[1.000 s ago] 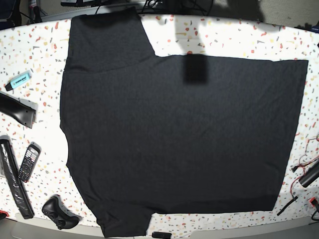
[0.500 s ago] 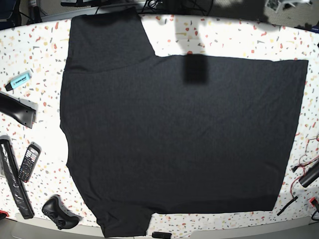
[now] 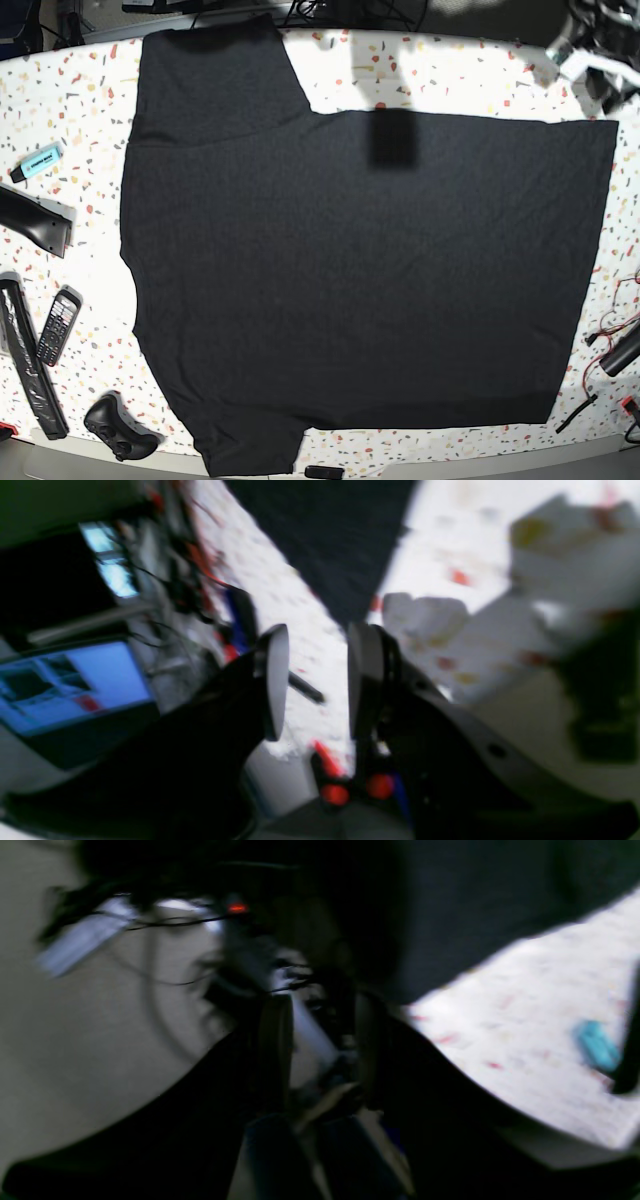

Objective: Fold the T-shirt properly
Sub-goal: 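Move both grippers down to the shirt's shoulder corners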

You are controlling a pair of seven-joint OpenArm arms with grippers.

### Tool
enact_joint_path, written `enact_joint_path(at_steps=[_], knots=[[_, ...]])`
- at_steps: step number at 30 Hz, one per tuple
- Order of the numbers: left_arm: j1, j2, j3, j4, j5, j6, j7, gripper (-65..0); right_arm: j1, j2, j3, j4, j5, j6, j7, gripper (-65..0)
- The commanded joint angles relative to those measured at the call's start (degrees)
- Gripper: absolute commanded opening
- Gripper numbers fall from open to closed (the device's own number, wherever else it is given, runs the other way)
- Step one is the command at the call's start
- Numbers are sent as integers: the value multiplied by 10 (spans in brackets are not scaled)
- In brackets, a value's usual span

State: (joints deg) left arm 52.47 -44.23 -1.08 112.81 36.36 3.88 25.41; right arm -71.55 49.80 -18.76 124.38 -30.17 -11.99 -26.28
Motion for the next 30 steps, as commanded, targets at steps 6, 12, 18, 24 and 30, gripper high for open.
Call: enact_joint_path(at_steps=[6, 12, 18, 24, 30], knots=[[-73, -39, -3, -39, -20, -111, -45, -455, -7, 3, 1, 16, -91, -50, -27, -456], [-136, -40, -3, -136, -19, -162, -76, -428, -3, 2, 1, 40, -119, -70, -36, -456], [-144, -41, -2, -185, -19, -168, -127, -428, 50, 2, 0, 53, -113, -70, -38, -456], [-147, -41, -2, -195, -19, -168, -160, -428, 79, 2, 1, 53, -84, -70, -40, -456], [-177, -34, 0, -215, -23, -168, -169, -429, 79, 2, 0, 53, -85, -69, -51, -456]])
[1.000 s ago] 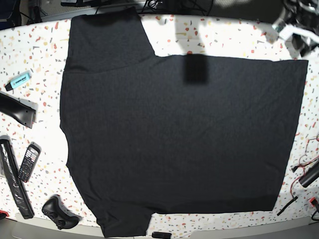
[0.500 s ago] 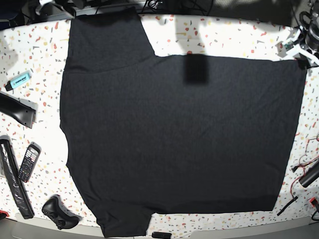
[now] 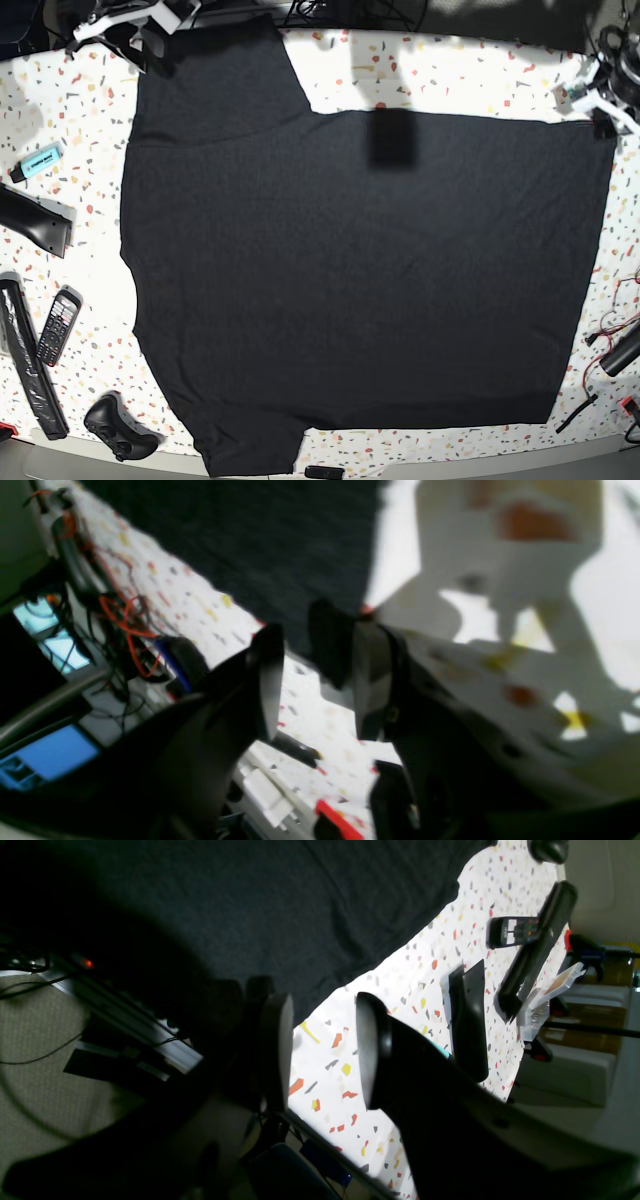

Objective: Fold the T-shirt properly
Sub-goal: 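Move both grippers down to the shirt's shoulder corners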

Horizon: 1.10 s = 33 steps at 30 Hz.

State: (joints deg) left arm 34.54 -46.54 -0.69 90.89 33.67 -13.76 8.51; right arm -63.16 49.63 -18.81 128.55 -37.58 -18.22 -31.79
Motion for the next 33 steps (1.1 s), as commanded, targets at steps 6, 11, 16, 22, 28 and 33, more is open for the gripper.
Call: enact_joint_path(at_steps=[6, 11, 16, 22, 28, 33], knots=[[-33, -11, 58, -36, 4, 8, 0, -429, -5, 4, 1, 11, -11, -7, 3, -456], [-77, -6, 122, -62, 4, 9, 29, -429, -5, 3, 1, 11, -10, -7, 2, -456], [-102, -6, 131, -67, 4, 9, 36, -429, -5, 3, 1, 11, -11, -7, 0, -456], [-106, -7, 131, -67, 4, 9, 75, -429, -5, 3, 1, 11, -12, -7, -11, -456], [-47, -57, 131, -7, 3, 9, 109, -429, -5, 3, 1, 11, -12, -7, -13, -456], [3, -82, 131, 52, 3, 31, 86, -429, -5, 3, 1, 11, -12, -7, -13, -456]])
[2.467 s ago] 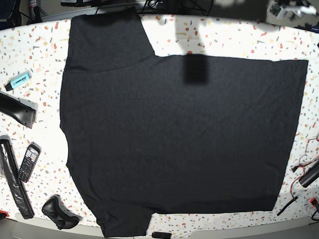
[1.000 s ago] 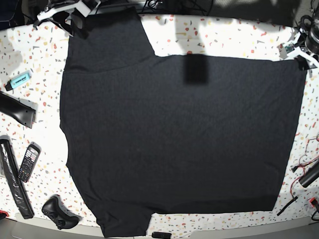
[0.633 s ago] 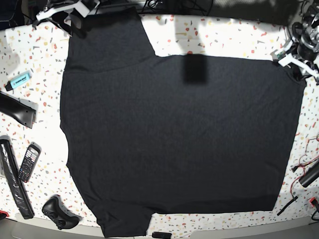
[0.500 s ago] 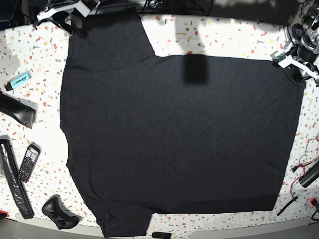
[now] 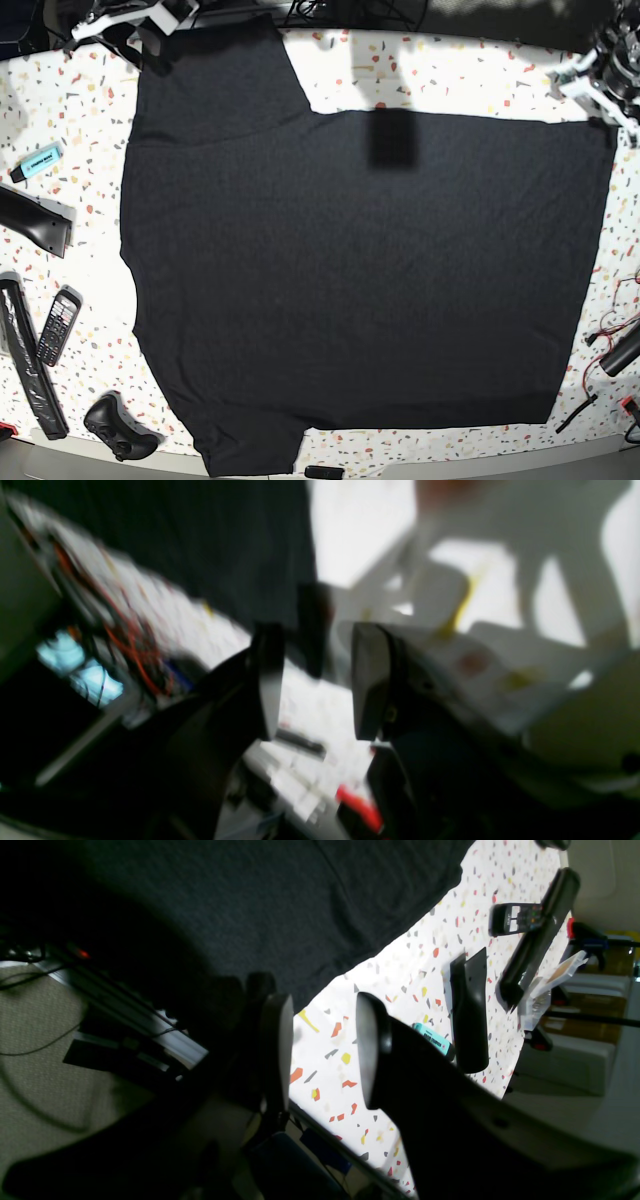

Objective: Fold the T-shirt properly
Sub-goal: 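Move both grippers down to the shirt's shoulder corners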

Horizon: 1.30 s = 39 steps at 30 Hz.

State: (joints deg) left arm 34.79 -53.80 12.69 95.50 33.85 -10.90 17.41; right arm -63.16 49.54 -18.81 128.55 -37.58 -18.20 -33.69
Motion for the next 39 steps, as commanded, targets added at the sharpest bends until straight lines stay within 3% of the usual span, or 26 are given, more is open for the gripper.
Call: enact_joint_path(at_steps=[1, 11, 24, 29, 31, 34, 37, 39], knots=[[1, -5, -3, 12, 2, 10, -13, -431, -5, 4, 1, 11, -12, -7, 6, -456], [-64, 34, -2, -26, -3, 19, -35, -431, -5, -14, 0, 11, -13, -7, -2, -456], [-87, 34, -2, -119, -9, 16, -64, -431, -5, -14, 0, 11, -15, -7, -2, -456], [-94, 35, -2, -134, -9, -8, -72, -436, -5, -14, 0, 11, -31, -7, -2, -456], [-92, 35, -2, -134, -9, -22, -72, -488, -5, -14, 0, 11, -43, -7, -2, -456], [-92, 45, -2, -134, -9, -36, -72, -650, -5, -14, 0, 11, -44, -7, -2, -456], [-92, 66, -2, -134, -9, -35, -78, -650, -5, -12, 0, 11, -45, -6, -3, -456], [-92, 88, -3, -134, -9, -35, -79, -650, -5, -13, 0, 11, -72, 19, -8, -456]])
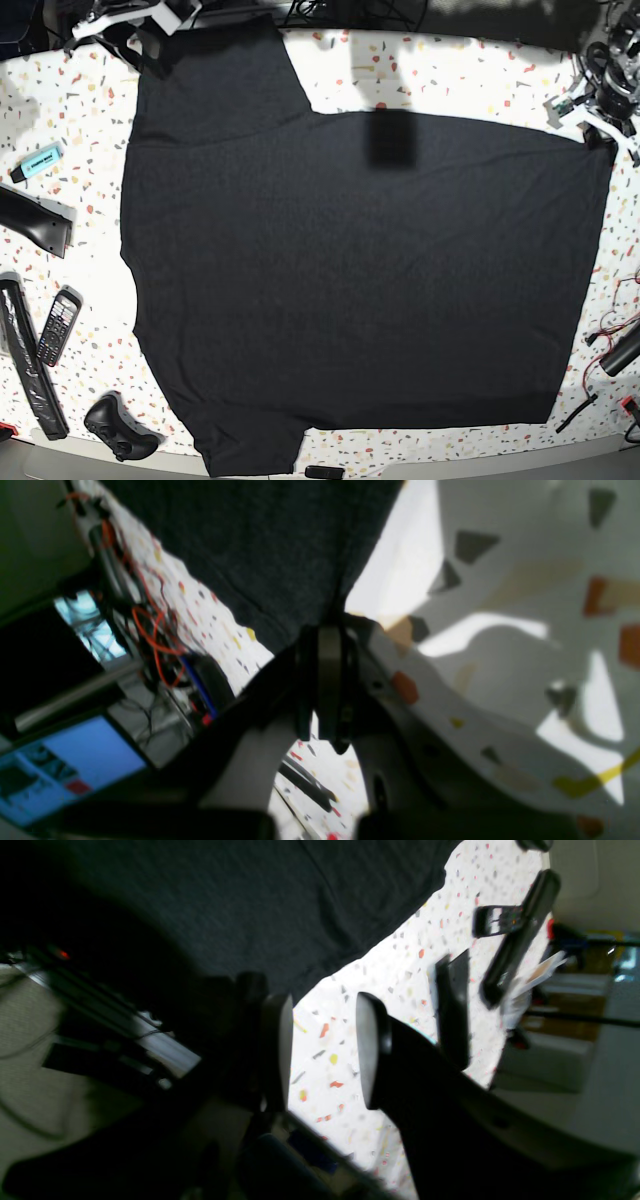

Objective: Fold the T-shirt properly
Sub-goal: 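Move both grippers down to the shirt's shoulder corners, then grasp the shoulder corners of the black shirt with both grippers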

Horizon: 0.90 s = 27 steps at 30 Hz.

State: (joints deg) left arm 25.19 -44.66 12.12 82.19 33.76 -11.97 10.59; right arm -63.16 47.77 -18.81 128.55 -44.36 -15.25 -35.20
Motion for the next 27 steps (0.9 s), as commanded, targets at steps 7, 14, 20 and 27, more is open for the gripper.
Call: enact_joint_path(at_steps=[7, 14, 20, 27], knots=[[3, 65, 3, -1, 71, -24, 3, -650, -3, 35, 1, 2, -20, 165, -11, -446], [3, 68, 3, -1, 74, -24, 17, -650, 7, 36, 68, -46, 3, 165, -11, -344], [3, 68, 3, -1, 73, -24, 15, -650, 15, 65, 117, -58, 55, 205, 38, -345], [3, 68, 3, -1, 73, -24, 15, -650, 73, 66, 99, -142, 50, 224, 60, -345]])
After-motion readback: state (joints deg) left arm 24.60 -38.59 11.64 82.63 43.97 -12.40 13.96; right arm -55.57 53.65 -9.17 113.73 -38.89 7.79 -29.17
